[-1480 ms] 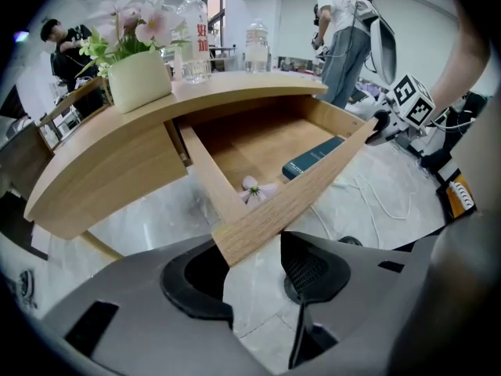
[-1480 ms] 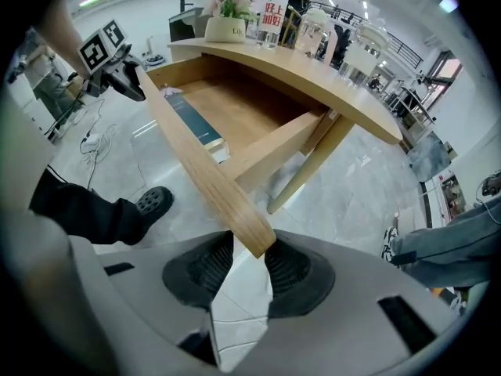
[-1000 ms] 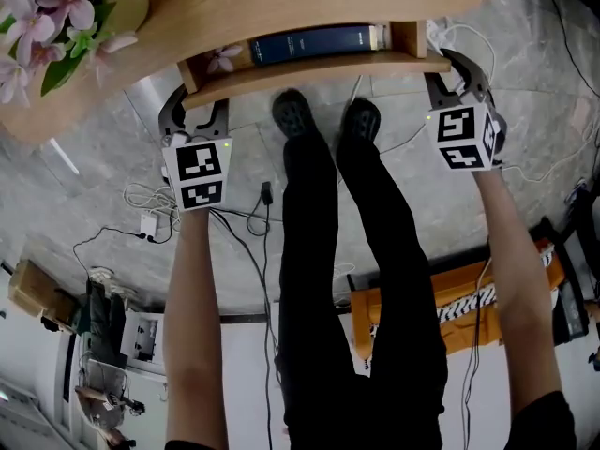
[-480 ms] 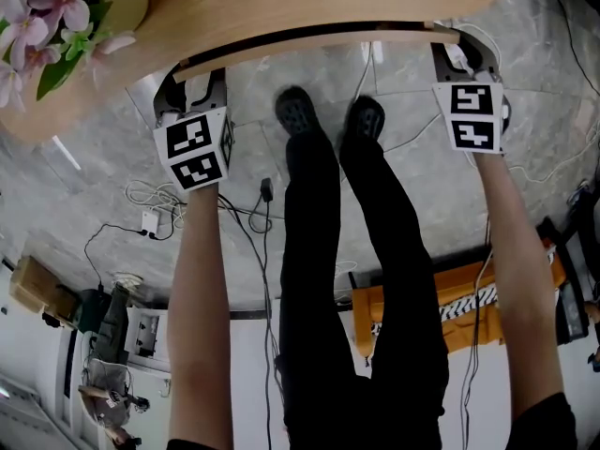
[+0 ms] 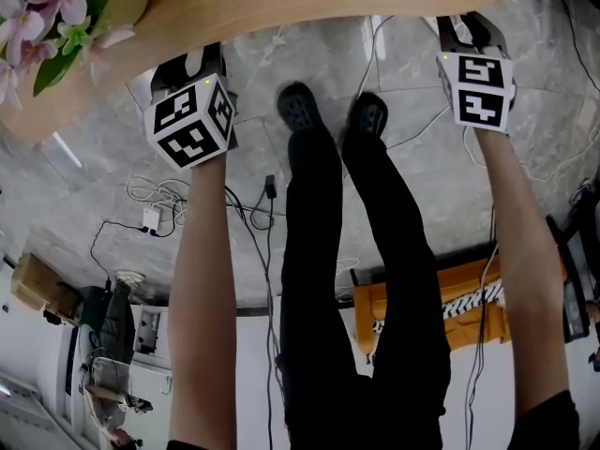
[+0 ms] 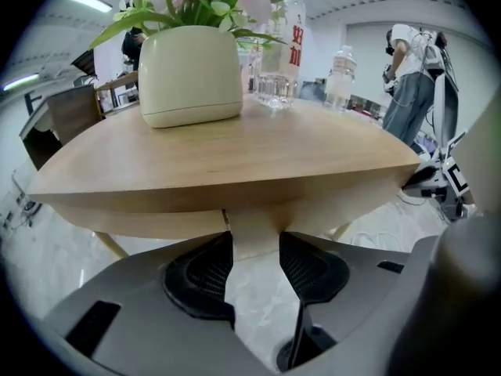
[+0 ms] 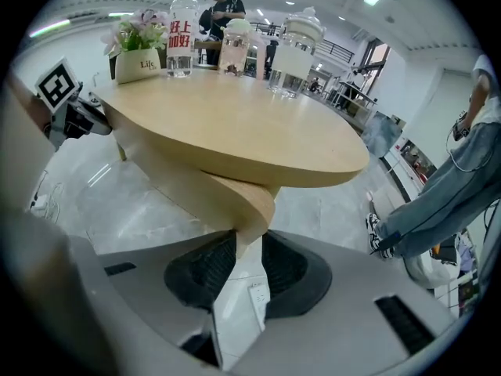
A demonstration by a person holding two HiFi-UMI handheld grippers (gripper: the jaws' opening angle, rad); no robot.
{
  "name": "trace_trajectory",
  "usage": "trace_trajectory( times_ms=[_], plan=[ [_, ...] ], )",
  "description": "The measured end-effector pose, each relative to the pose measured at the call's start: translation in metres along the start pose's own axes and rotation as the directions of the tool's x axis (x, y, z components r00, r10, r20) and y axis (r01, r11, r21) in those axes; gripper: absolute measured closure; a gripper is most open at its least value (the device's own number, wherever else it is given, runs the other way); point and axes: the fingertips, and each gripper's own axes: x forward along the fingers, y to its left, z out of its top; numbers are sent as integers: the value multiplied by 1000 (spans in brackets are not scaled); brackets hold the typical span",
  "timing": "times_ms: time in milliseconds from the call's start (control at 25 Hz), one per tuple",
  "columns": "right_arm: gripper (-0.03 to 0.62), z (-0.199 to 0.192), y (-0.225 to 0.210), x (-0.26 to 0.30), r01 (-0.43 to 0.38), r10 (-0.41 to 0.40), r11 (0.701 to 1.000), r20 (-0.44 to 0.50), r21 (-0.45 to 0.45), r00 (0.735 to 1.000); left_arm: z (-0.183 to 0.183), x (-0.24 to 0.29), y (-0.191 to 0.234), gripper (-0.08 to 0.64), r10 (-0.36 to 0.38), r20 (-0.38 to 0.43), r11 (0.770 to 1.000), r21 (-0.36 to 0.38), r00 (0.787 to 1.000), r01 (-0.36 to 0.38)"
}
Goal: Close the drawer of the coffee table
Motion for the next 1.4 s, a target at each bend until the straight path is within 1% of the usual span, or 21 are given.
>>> trace_trajectory(
  times_ms=[120, 200, 280, 320, 360, 400, 440, 520, 640, 760, 880, 960, 1160, 1280, 1400],
  plan=[
    [499, 3, -2, 3, 5, -5, 1000, 11, 19, 1000, 2, 3, 1, 368, 1, -11, 999, -44, 1000, -1],
    [499, 4, -3, 3, 6, -6, 1000, 19, 22, 1000, 2, 5, 0, 370, -2, -19, 999, -54, 1000, 1],
    [499, 6, -4, 2, 14, -14, 1000, 28, 22, 1000, 3, 4, 2, 370, 20, -13, 998, -53, 1000, -20],
    [499, 5, -5, 1, 21, -22, 1000, 30, 19, 999, 2, 2, 6, 385, 50, -9, 997, -54, 999, -50],
    [502, 4, -4, -1, 28, -29, 1000, 30, 14, 999, 0, -2, 10, 463, 85, -10, 995, -57, 996, -85],
    [511, 2, -4, -5, 33, -33, 999, 25, 7, 999, -5, -7, 14, 518, 110, -18, 992, -57, 994, -110],
    [517, -1, -3, -9, 33, -33, 999, 18, 1, 999, -12, -13, 14, 517, 118, -31, 991, -54, 993, -119],
    [526, -9, 0, -23, 26, -26, 1000, 2, -11, 1000, -25, -27, 9, 517, 105, -57, 994, -36, 993, -107],
    [538, -17, 5, -54, 5, -5, 1000, -6, -29, 1000, -38, -60, -2, 517, 83, -71, 997, 1, 994, -83],
    [546, -17, 6, -89, -11, 11, 999, 5, -34, 1000, -39, -96, -12, 518, 74, -62, 997, -16, 995, -75],
    [555, -7, 6, -127, -24, 24, 1000, 32, -18, 999, -26, -136, -21, 522, 78, -28, 995, -59, 997, -79],
    [558, 4, 5, -157, -32, 32, 999, 59, 2, 998, -10, -165, -31, 526, 78, 6, 995, -71, 997, -77],
    [566, 45, 2, -235, -55, 46, 997, 166, 48, 985, 41, -237, -65, 531, 59, 106, 997, -53, 993, -54],
    [571, 67, -1, -277, -79, 58, 993, 227, 83, 972, 73, -277, -88, 534, 47, 173, 999, -32, 984, -42],
    [572, 80, 0, -323, -111, 79, 988, 269, 106, 960, 90, -324, -109, 535, 41, 219, 999, -41, 975, -33]
  ],
)
